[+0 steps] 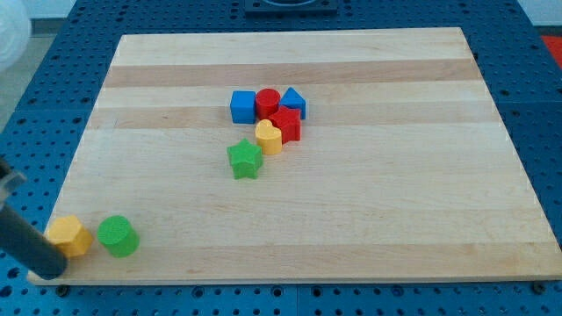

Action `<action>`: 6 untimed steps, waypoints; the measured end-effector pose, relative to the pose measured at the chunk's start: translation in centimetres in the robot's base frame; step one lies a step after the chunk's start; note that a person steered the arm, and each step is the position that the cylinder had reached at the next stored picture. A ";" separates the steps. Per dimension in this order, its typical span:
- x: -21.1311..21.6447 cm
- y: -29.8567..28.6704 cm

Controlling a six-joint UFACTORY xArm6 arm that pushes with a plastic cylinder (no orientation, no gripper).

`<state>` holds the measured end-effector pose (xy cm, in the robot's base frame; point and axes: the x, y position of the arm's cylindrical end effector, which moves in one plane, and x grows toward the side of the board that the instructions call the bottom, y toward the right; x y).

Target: Move the green circle towards bottom center

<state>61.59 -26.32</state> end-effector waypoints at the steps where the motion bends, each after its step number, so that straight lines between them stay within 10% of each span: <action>1: -0.9 4.3; 6: -5.1 7.3</action>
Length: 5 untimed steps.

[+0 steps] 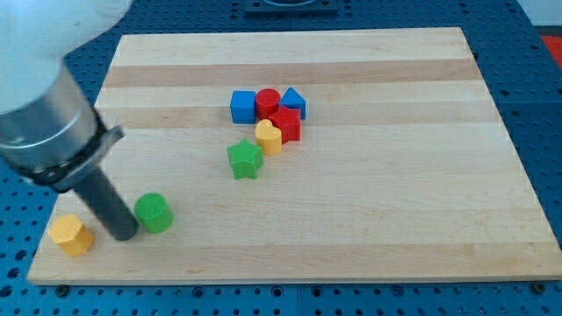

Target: Move the green circle towards bottom center

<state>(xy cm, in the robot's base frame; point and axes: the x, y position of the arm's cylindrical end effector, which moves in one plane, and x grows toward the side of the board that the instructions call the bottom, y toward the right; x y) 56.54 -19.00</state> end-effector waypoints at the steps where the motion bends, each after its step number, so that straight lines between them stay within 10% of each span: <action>1: -0.2 5.6; 5: -3.2 2.9</action>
